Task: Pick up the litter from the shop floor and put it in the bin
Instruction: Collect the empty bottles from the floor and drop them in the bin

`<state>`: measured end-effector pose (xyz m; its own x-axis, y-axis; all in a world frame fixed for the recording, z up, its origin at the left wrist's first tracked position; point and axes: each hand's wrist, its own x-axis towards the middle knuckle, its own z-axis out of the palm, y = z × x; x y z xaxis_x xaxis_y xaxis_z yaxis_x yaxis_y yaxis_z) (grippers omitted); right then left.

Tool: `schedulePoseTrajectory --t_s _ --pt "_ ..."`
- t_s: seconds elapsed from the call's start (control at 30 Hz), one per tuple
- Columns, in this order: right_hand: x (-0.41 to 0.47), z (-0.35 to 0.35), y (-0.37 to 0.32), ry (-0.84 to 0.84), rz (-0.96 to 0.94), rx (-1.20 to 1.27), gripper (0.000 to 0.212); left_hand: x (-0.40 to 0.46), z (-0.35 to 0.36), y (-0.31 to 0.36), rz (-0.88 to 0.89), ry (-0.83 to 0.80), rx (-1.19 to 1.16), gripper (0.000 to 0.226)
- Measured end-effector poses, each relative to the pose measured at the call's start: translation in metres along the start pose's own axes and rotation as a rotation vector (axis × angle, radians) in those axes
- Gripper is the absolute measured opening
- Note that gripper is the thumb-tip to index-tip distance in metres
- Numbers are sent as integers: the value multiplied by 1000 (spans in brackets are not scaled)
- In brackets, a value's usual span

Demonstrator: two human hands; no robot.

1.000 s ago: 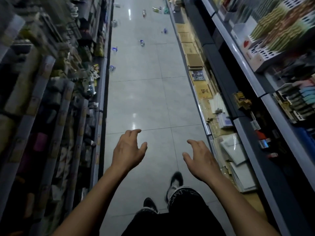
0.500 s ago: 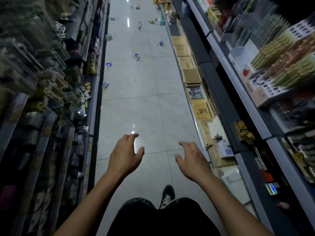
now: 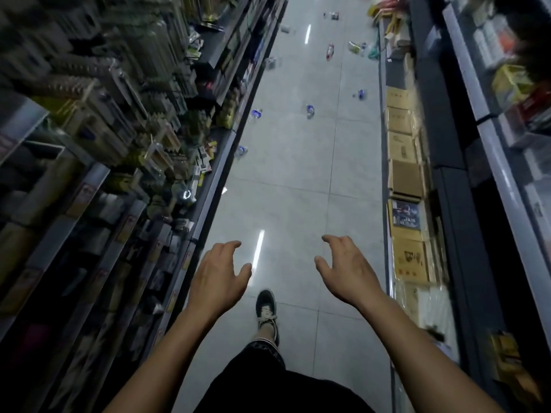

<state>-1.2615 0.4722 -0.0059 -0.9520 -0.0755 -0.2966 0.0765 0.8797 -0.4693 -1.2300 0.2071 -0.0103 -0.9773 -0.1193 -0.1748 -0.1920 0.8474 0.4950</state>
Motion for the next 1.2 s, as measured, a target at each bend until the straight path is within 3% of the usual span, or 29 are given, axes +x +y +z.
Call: schedulePoseTrajectory --t_s 0.37,0.8,0.97,1.2 --pt "143 -40 -35 42 119 19 56 201 -38 29 122 -47 13 53" --pt "298 -109 43 90 312 144 56 410 7 152 265 -160 98 54" --pt "379 -151 70 64 295 152 55 484 21 196 216 -166 105 53" --pt "500 -210 77 -15 127 60 55 562 20 222 67 -97 49 53"
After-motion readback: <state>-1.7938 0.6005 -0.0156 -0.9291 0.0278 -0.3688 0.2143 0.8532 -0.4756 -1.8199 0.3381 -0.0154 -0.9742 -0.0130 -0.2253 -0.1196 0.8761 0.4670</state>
